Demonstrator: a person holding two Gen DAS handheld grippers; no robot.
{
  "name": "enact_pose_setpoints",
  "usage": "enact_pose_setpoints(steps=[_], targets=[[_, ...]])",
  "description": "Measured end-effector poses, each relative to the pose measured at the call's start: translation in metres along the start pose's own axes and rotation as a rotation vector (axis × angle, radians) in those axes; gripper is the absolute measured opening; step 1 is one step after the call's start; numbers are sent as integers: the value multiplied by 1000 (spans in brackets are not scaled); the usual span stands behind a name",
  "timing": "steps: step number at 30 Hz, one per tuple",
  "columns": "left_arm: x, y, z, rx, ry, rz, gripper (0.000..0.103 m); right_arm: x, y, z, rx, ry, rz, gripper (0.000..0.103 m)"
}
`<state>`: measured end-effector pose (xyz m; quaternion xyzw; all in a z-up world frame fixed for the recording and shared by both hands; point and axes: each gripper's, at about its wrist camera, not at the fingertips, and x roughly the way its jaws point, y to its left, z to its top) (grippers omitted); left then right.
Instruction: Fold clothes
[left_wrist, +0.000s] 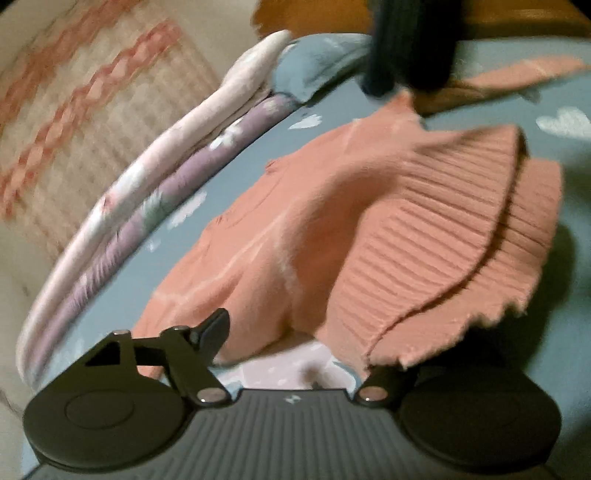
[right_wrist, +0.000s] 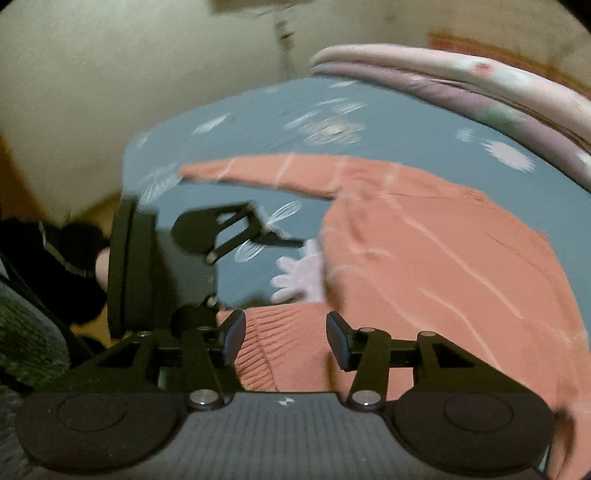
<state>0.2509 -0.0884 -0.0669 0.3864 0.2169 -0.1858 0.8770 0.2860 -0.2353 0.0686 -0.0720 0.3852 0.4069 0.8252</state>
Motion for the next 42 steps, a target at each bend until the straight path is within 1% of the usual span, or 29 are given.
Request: enact_pose_setpoints(steps=[1,2,3,4,5,7,9,14,16,18,21,23,25,28,30,32,34,37,38,40,41,42], targets=[[0,-3,2,29,-8,-5,44,-7,-6,-5,42,-25,-19,58],[0,-6,3,51,-18,-12,27,-14,-12,-10,86,-49,-39,58],[-2,-7,5,61,-29,-22,12,-19,-19,-16,128,-67,-61,58],[-4,-7,7,68,-39,-32,8,-23,-26,-22,169,-82,-83,58],[-6,-8,8,75,-50,-42,6,-26,-32,-29,210,-93,-104,58],[-11,-2,9,56,-61,-66,5,-29,-43,-46,293,-102,-141,58],[-19,9,8,16,-53,-69,5,-27,-52,-61,362,-99,-168,58],[-41,40,-6,-57,15,10,5,-17,-71,-96,508,-77,-196,58],[-47,55,-16,-92,66,54,5,-12,-76,-106,548,-65,-188,58],[-48,67,-32,-125,136,101,5,-4,-78,-113,571,-46,-184,58],[-45,76,-67,-182,267,130,5,8,-78,-119,594,-31,-159,58],[-38,76,-88,-217,347,111,5,15,-76,-121,601,-25,-142,58],[-34,73,-103,-245,395,87,5,22,-73,-122,600,-11,-130,58],[-31,66,-111,-265,428,54,6,35,-70,-118,588,19,-121,58],[-33,64,-110,-253,430,45,13,43,-68,-117,581,34,-110,58],[-39,64,-113,-256,441,31,14,45,-65,-116,569,28,-117,58],[-47,67,-116,-259,467,33,14,50,-67,-111,570,22,-133,58],[-60,75,-126,-268,517,55,14,54,-74,-102,573,1,-158,57],[-65,78,-127,-274,525,64,14,55,-75,-97,564,-5,-162,56],[-69,88,-124,-304,522,74,14,58,-79,-85,537,-17,-170,42],[-72,92,-120,-328,508,74,14,61,-81,-78,520,-19,-175,41],[-73,96,-113,-354,476,61,14,64,-82,-70,499,-18,-180,40]])
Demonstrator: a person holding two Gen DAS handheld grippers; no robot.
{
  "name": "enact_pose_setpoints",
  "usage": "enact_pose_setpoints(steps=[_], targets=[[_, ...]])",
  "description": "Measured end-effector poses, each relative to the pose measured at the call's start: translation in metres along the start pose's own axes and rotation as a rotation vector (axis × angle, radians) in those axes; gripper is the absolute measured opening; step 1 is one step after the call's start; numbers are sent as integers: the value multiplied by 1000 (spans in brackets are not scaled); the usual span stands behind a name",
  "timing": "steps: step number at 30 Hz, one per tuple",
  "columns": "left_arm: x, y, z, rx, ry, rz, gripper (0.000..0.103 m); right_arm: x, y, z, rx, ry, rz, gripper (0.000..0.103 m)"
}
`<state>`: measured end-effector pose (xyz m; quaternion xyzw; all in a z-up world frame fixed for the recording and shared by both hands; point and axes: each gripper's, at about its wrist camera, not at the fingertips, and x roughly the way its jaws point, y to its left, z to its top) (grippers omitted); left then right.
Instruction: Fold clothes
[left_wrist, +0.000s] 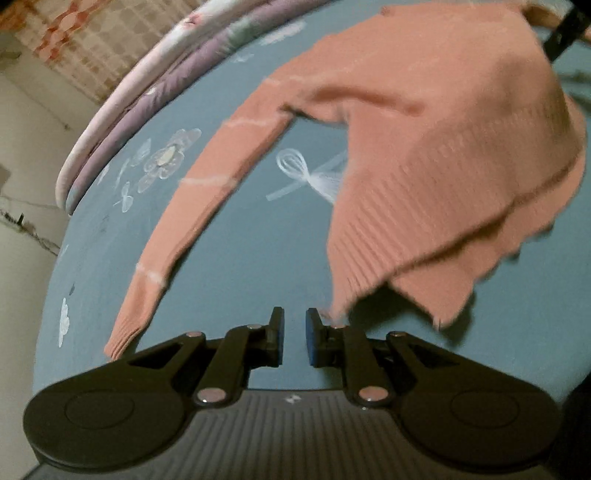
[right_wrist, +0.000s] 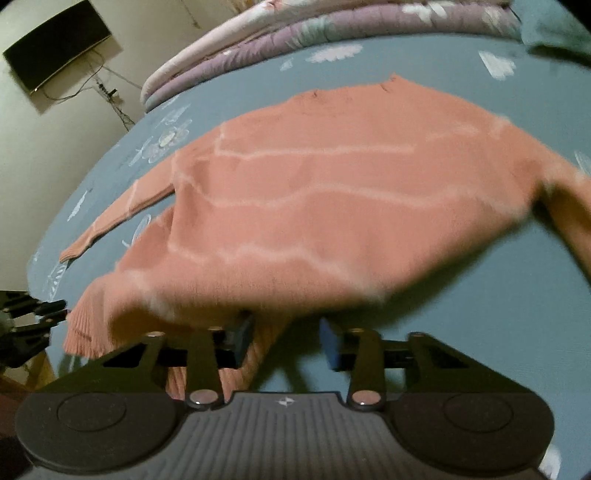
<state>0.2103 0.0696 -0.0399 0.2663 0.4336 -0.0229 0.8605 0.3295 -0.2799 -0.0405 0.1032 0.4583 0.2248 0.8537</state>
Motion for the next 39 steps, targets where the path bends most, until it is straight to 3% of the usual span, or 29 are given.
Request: enact_pose_setpoints(steps=[8,12,16,18,21,26,31,35,39], targets=[[-20,-6,68,-63,-243,-203,22,45,32,68,-191,-19,-80,40],[-20,-19,95,-37,-329,-260,32,79,31,75,-207,19,-80,45],[-19,-33,97,-33,-340,-267,33,40,16,60,-122,-34,7,50],[-17,-37,92,-66,-331,-276,41,10,6,40,-97,-85,40,59],[-15,-40,88,-138,-307,-301,41,-18,-23,2,-3,-108,61,61],[-12,-51,96,-178,-305,-345,41,-12,-63,-41,179,-110,144,61],[-21,-66,107,-160,-328,-360,43,20,-67,-26,211,-152,248,61],[-24,-77,102,-150,-297,-351,43,55,-67,-3,211,-153,310,62],[-23,-81,93,-156,-255,-338,43,56,-61,-3,214,-143,321,62]])
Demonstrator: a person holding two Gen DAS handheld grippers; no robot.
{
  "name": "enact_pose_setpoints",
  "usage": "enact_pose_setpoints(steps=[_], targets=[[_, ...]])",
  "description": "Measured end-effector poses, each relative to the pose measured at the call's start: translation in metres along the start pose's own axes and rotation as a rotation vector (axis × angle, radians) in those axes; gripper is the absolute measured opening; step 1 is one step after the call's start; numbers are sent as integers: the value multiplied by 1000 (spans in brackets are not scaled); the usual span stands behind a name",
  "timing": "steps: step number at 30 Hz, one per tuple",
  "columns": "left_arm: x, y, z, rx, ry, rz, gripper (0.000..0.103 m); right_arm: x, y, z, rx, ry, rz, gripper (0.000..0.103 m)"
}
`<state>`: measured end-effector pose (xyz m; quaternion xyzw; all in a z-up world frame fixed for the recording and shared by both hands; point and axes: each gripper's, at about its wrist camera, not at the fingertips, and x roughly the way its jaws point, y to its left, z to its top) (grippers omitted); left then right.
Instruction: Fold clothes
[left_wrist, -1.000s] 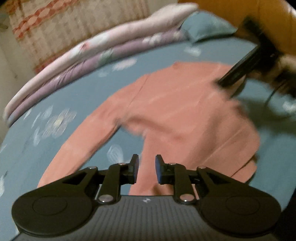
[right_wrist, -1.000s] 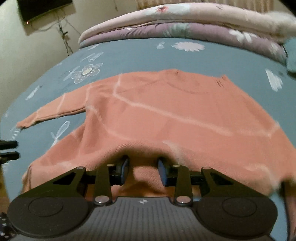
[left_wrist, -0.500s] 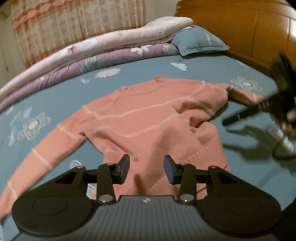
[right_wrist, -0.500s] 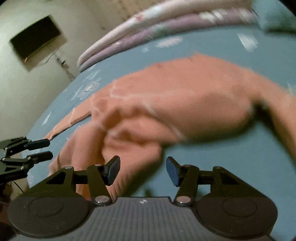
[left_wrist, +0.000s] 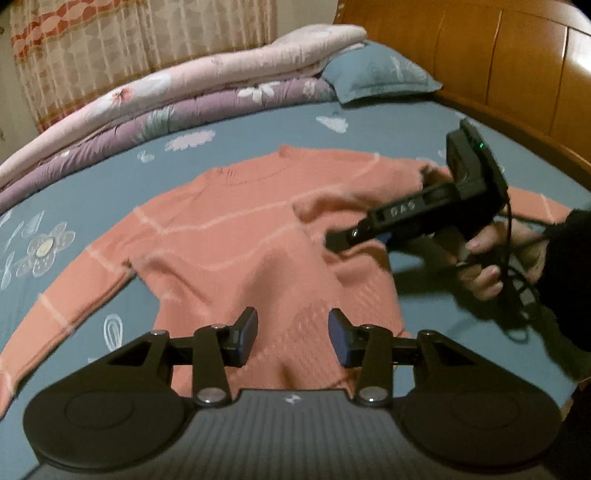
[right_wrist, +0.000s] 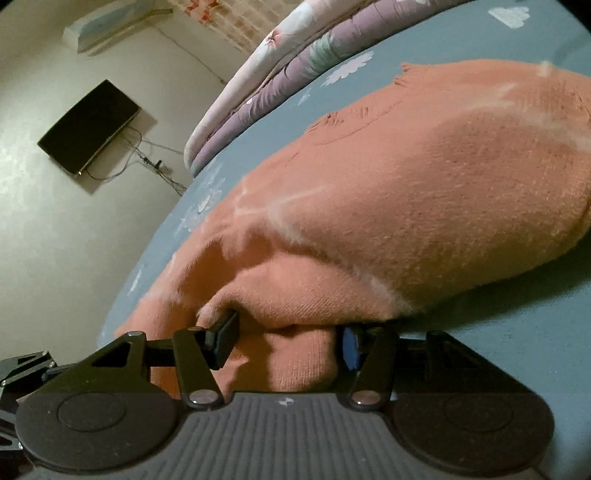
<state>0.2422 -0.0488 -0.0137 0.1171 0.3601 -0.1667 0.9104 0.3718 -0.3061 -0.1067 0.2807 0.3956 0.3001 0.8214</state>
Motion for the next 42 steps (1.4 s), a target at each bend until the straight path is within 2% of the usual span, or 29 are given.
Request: enact_pose_setpoints(steps=[3,5,6,7,9,14,16,17,20,24,27,29,31,35,38,42], targets=[[1,4,-4,-23,9,6,44,-14,5,-17,19,5,22,62],[4,7,-3,-32,9,6,44,-20,7,-25,28,-10,2,52],[6,7,-1,-29,7,4,44,-21,8,-26,44,-16,-21,41],[7,8,0,-24,5,2,44,-22,8,-27,63,-23,-37,35],[7,9,4,-10,-13,-1,44,-28,13,-26,90,-35,-61,33],[3,20,10,-5,-52,-12,45,-71,46,-33,32,-22,-100,32],[4,25,10,-5,-57,-16,49,-94,59,-41,0,-3,-121,32],[5,27,9,-7,-59,-21,52,-107,65,-45,-14,13,-149,32],[11,32,9,-4,-63,-62,52,-141,80,-56,-29,53,-251,32],[18,32,11,26,-84,-128,52,-165,103,-67,-38,86,-396,32],[20,34,13,59,-104,-176,52,-169,118,-73,-64,92,-493,42],[21,36,12,79,-111,-197,53,-168,128,-75,-64,58,-516,44],[20,40,11,99,-116,-214,54,-181,132,-80,-30,-7,-534,47],[24,48,11,132,-121,-259,56,-209,118,-95,132,-153,-569,49],[29,48,13,154,-120,-295,56,-208,100,-115,254,-164,-653,49],[34,45,19,180,-114,-347,56,-194,85,-139,346,-137,-705,49]])
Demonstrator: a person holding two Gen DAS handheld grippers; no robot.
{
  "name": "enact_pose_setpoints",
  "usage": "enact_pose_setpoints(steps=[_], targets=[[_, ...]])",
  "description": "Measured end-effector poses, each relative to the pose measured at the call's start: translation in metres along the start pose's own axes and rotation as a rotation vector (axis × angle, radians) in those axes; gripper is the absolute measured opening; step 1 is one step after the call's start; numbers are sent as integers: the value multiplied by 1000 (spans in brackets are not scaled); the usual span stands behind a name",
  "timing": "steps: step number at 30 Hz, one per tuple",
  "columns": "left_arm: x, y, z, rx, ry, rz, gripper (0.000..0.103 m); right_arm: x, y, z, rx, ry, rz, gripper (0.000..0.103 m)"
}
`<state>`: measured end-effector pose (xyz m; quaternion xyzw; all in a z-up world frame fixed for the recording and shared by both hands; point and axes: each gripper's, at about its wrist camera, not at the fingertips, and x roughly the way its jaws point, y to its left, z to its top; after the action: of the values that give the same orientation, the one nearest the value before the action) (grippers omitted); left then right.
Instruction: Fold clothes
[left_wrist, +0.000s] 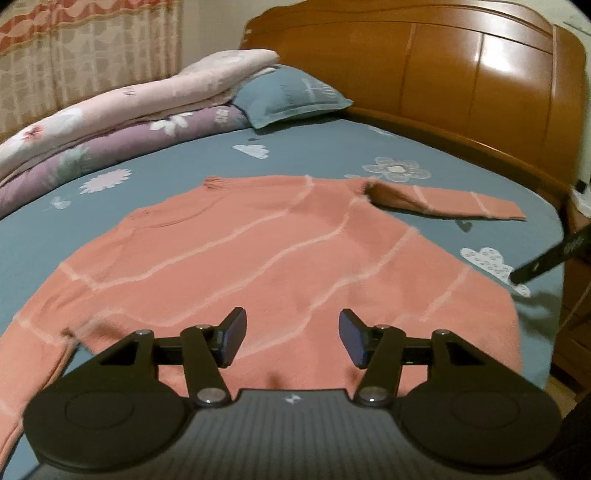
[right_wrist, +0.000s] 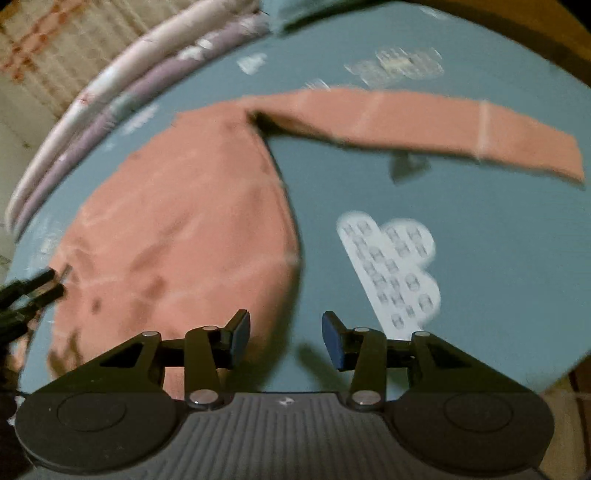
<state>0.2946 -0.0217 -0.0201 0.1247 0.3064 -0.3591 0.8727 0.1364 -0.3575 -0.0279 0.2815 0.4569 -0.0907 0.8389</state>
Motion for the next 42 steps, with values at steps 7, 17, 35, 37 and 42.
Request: enact_pose_setpoints(steps=[7,17,35,37,42], targets=[[7,0,2,2,40,-8,56,21,19,-23,-29,41,18,49],[-30,-50,-25,24,53,54,68,29,42,-45,-346,49,56,58],[-66,-162,-136,46,35,271,69,26,82,-141,-1023,-361,-136,91],[-60,-166,-138,71,42,281,69,21,86,-154,-1096,-407,-167,93],[-53,-174,-139,102,51,294,69,29,107,-177,-1267,-490,-240,96]])
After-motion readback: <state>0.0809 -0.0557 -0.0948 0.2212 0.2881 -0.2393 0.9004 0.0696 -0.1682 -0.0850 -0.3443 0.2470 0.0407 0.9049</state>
